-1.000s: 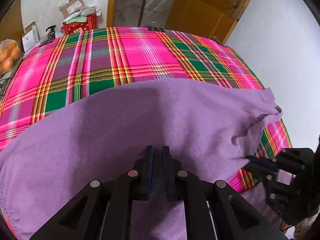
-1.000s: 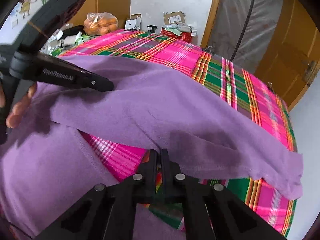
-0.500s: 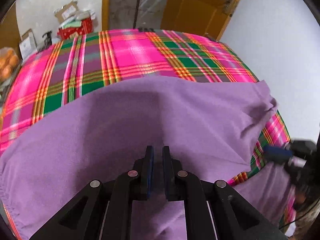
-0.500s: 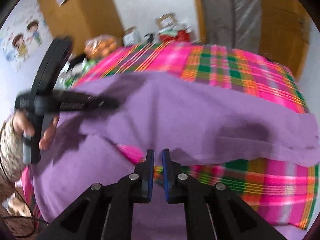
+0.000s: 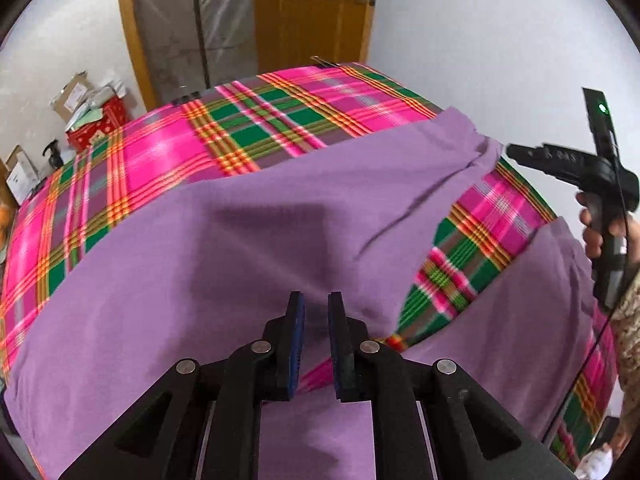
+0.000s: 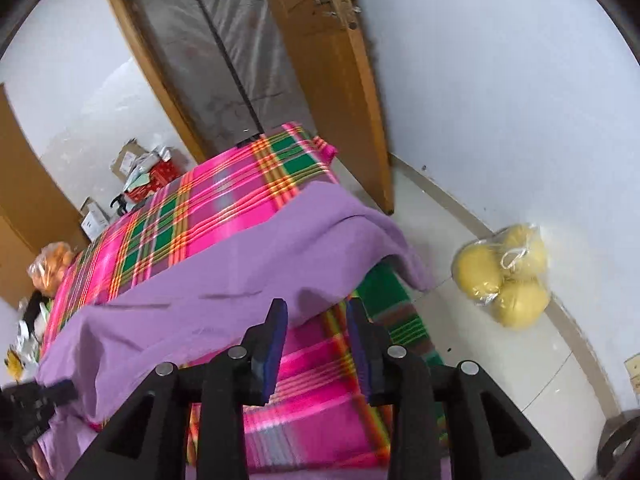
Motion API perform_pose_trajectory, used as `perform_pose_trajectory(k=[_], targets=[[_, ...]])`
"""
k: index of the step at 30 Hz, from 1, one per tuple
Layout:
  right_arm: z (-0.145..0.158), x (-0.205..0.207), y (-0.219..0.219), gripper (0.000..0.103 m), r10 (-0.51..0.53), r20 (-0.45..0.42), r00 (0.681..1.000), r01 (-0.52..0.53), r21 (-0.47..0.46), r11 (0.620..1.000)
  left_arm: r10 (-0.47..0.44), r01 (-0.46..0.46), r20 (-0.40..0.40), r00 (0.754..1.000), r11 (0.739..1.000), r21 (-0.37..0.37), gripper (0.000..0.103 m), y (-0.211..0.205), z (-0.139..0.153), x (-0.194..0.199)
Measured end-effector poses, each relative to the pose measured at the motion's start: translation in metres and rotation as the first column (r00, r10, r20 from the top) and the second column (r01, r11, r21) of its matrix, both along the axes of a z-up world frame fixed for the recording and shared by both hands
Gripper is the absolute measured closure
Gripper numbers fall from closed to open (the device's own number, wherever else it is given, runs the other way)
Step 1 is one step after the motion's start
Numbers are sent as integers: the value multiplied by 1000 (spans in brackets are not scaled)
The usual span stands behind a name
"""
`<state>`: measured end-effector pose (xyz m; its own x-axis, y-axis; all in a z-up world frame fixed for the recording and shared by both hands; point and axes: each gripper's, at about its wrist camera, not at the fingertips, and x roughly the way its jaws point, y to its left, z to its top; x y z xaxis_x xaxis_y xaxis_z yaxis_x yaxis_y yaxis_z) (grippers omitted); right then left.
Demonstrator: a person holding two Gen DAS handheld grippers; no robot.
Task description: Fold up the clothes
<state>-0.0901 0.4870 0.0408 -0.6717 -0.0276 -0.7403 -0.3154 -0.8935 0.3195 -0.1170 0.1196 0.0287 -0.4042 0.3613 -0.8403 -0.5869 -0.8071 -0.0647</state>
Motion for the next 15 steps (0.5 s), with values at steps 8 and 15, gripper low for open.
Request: perform_pose_trajectory(k=[8, 15], targets=[[-16, -31, 27, 68, -94, 13, 995, 95, -135, 986, 1, 0, 20, 1000, 999, -36, 86, 8, -13, 5], [-26, -33, 37, 98, -163, 28, 986, 165, -151, 975, 10, -9, 35, 999, 1000, -25, 85, 7, -21, 4]])
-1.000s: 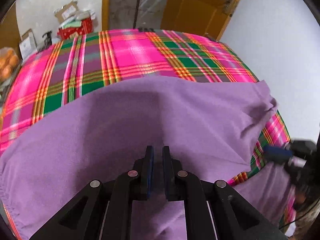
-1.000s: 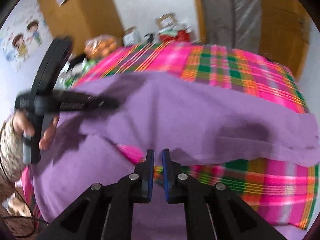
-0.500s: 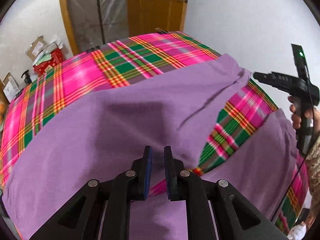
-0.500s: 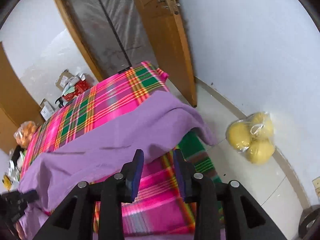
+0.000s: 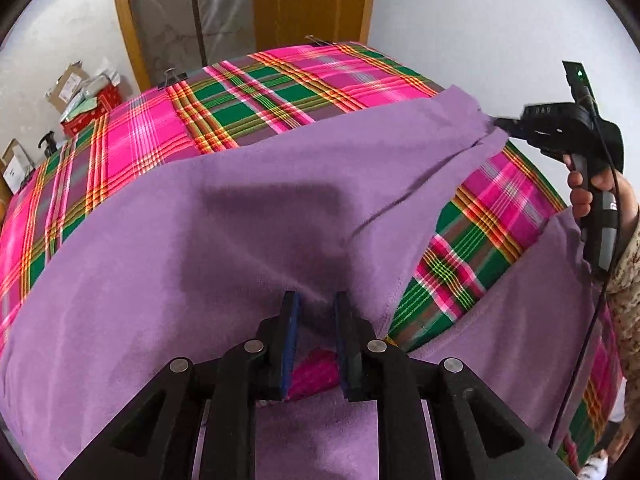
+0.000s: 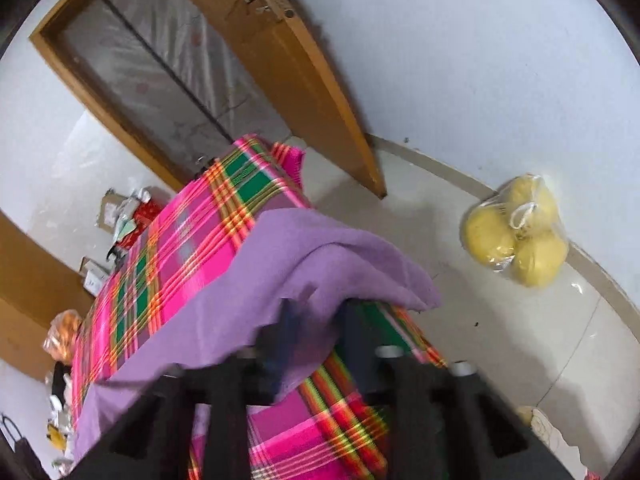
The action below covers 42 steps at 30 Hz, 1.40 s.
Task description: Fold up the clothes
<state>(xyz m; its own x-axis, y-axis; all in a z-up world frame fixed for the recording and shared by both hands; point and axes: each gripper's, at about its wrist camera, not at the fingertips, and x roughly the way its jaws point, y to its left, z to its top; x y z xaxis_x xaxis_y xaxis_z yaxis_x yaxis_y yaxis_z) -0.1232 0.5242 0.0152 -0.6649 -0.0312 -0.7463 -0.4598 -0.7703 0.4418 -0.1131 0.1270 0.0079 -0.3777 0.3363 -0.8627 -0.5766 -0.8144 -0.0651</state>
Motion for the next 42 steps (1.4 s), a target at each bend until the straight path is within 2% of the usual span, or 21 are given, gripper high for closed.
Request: perform_pose_trajectory(k=[3, 8, 11, 15, 19, 21, 23, 24, 29, 33, 36, 40, 42], targets=[[3, 8, 7, 98, -19, -19, 1000, 19, -6, 1000, 2, -2, 19, 1000, 1000, 24, 85, -5, 1, -1], [25, 38, 19, 100, -69, -103, 992, 68, -14, 998, -6, 2, 63, 998, 998, 57, 85, -14, 2, 1], [34, 60, 24, 103, -121, -117, 986, 124, 13, 992, -8, 2, 79, 997, 998, 69, 85, -19, 1, 0], [24, 76, 41, 103, -153, -97, 984, 153, -2, 988, -3, -4, 93, 996, 997, 78, 85, -21, 0, -1], [6, 76, 41, 101, -99, -76, 992, 96, -51, 994, 11, -17, 85, 996, 997, 71, 85, -18, 2, 0], [3, 70, 36, 97, -65, -86, 994, 59, -66, 996, 4, -6, 46, 999, 999, 33, 85, -13, 4, 5], [0, 60, 30, 74, -31, -75, 997, 27, -56, 998, -18, 18, -1, 1000, 1000, -11, 85, -6, 5, 12], [-2, 53, 27, 70, -15, -58, 998, 13, -37, 999, -39, 39, -10, 999, 999, -22, 85, -2, 6, 16], [-11, 35, 15, 66, 4, 1, 1000, -4, 22, 1000, -53, 52, -41, 998, 998, -26, 80, 14, 10, 15], [-18, 29, 13, 66, -3, 23, 1000, 2, 19, 1000, -98, 96, -35, 995, 995, -38, 76, 30, 7, 17], [-21, 27, 14, 70, -10, 31, 999, 9, 17, 1000, -132, 129, -36, 991, 989, -74, 75, 44, -1, 21], [-13, 28, 8, 90, -22, 30, 999, 19, 79, 997, -153, 141, -91, 984, 982, -125, 74, 54, -6, 25], [-8, 30, 5, 94, -28, 29, 999, 25, 102, 994, -145, 130, -96, 985, 981, -142, 74, 58, -5, 24]])
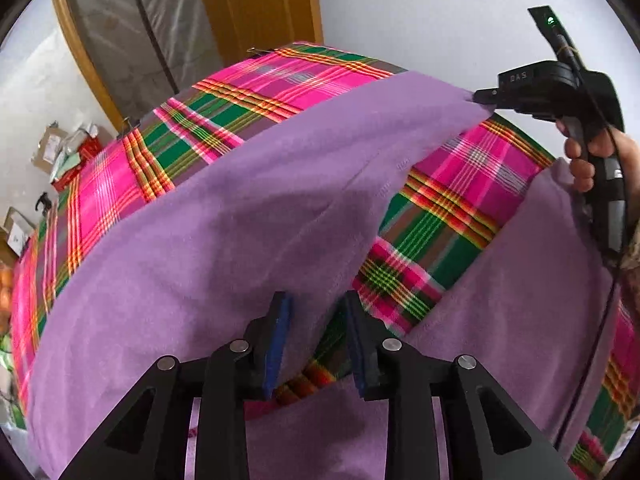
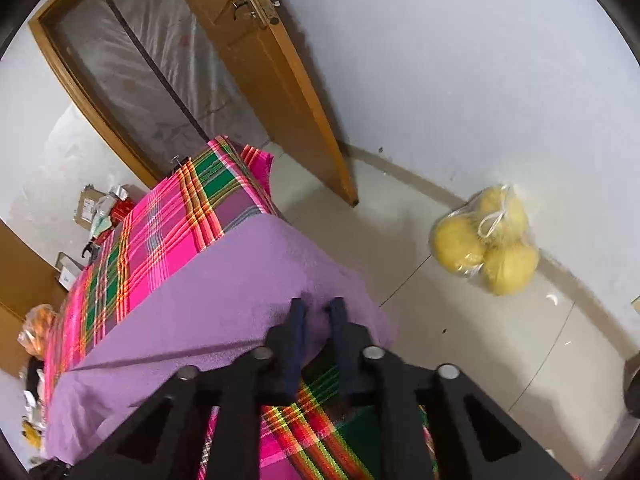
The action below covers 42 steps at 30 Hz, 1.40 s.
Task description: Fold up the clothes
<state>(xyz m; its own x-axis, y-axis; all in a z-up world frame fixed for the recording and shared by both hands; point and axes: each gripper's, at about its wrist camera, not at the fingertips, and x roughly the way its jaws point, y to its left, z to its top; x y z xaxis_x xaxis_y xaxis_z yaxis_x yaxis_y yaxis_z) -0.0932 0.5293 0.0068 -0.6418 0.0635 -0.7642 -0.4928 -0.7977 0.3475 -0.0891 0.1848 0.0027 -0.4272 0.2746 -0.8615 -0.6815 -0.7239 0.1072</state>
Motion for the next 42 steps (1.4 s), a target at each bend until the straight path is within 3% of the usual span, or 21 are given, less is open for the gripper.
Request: perform_pose_trajectory(k=[3, 5, 7, 14, 19, 24, 28, 35, 38, 42], targets=[[5, 4, -1, 95, -9, -16, 1000, 9, -6, 1000, 11, -12, -14, 1000, 1000, -12, 75, 2, 0, 0], [10, 8, -2, 96, -12, -32, 999, 11, -3, 1000, 8, -9, -31, 999, 1000, -26, 89, 4, -1, 2], [15, 13, -3, 96, -11, -43, 999, 11, 6, 1000, 1, -3, -49, 999, 999, -41, 97, 5, -2, 3], [29, 18, 4, 96, -25, -64, 998, 27, 20, 999, -83, 83, -20, 996, 997, -9, 98, -7, 3, 17], [8, 14, 4, 95, -45, 17, 999, 45, 17, 999, -115, 115, -6, 993, 993, -4, 98, -9, 0, 21], [9, 18, 1, 95, -54, 29, 998, 52, 49, 997, -127, 126, 20, 992, 992, 26, 98, -18, 5, 24], [11, 18, -2, 93, -103, 97, 990, 92, 117, 989, -61, 52, 78, 995, 993, 110, 94, -35, 13, 14], [27, 40, -14, 92, -98, 80, 992, 89, 112, 990, 133, -138, 41, 990, 978, 155, 91, -126, 37, 20], [38, 48, -35, 87, -26, 52, 998, 20, 110, 994, 271, -277, 60, 961, 944, 178, 91, -184, 40, 26], [45, 55, -81, 86, 148, 31, 989, -151, 141, 978, 478, -490, 104, 872, 851, 192, 91, -268, 32, 46]])
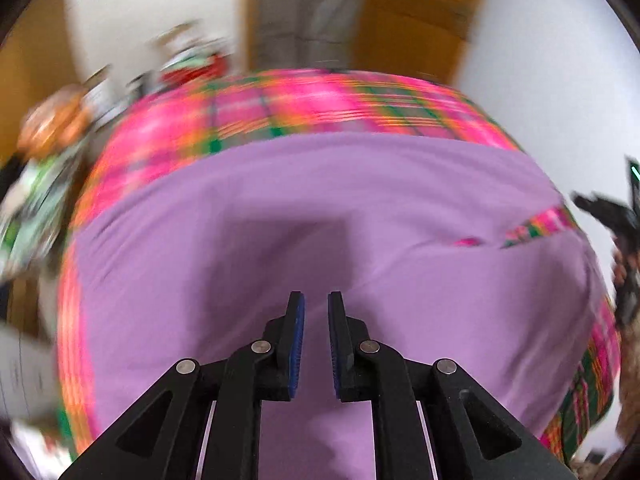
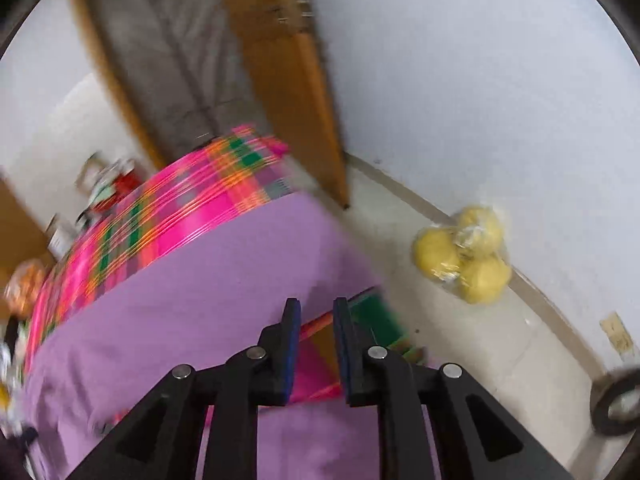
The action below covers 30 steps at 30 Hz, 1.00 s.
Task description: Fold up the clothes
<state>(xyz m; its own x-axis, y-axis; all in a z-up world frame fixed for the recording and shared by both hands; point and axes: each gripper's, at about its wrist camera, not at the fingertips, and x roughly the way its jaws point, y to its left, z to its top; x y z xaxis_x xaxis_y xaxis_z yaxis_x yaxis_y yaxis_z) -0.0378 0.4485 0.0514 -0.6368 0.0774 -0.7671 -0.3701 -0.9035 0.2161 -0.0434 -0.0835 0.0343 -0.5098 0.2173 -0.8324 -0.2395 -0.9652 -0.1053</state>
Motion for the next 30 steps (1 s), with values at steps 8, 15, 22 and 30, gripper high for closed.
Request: perform_pose_trajectory(k=[8, 15, 22, 30], targets=[[-3, 31, -123, 81, 443, -14, 896, -444, -29, 896, 312, -320, 87, 946, 943, 97, 90, -111, -26, 62], [-8, 74, -213, 73, 735, -11, 677, -735, -58, 676, 377, -389, 102, 921, 904, 176, 82, -137, -26, 95], [-14, 122, -277, 67, 884, 16, 467, -884, -11, 468, 400, -429, 159, 903, 863, 266, 78, -149, -30, 118], [-23, 146, -303, 64, 929, 51, 366, -930, 3, 367, 436, -490, 223, 872, 765, 418, 73, -165, -31, 154]])
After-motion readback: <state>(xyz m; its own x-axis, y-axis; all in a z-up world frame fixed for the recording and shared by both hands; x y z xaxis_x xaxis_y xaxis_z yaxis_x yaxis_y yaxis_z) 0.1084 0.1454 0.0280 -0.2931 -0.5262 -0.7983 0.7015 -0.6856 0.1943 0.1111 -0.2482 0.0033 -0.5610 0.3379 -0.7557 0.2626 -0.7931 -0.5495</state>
